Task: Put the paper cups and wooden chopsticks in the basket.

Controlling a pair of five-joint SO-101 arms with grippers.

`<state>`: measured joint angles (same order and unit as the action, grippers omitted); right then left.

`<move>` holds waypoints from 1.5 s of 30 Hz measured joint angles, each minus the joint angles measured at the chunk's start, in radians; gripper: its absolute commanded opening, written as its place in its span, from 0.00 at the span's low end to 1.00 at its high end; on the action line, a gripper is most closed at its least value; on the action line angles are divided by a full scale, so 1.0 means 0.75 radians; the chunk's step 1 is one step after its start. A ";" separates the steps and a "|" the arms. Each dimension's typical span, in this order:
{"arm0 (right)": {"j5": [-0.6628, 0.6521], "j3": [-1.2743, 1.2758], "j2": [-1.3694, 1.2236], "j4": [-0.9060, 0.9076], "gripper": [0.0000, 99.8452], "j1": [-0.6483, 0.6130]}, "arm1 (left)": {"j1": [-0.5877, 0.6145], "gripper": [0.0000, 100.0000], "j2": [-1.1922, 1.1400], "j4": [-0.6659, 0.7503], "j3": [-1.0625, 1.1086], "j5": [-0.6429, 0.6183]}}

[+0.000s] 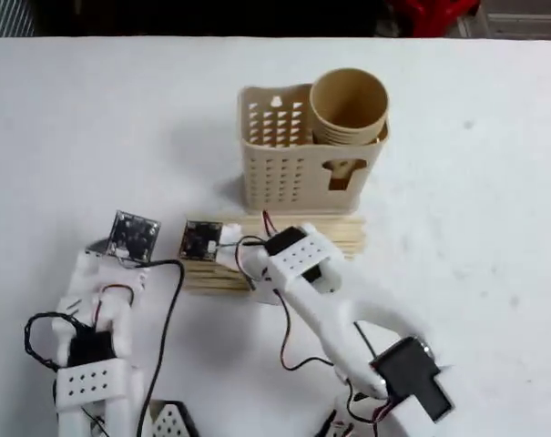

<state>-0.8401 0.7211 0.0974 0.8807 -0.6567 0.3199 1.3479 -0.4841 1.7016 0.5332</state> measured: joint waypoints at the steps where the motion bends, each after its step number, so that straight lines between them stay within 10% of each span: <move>1: 0.016 0.000 0.023 0.012 0.02 0.002 | 0.000 0.10 0.000 0.000 0.000 0.000; 26: 0.473 -0.442 0.812 0.239 0.02 0.049 | 0.000 0.09 0.000 -0.002 0.000 0.000; 45: 1.041 -1.471 0.045 -0.141 0.02 0.303 | 0.000 0.10 0.000 -0.002 0.000 0.008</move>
<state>-0.0591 -0.3821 0.1312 0.7748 -0.4296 0.3199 1.3479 -0.4856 1.7016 0.5393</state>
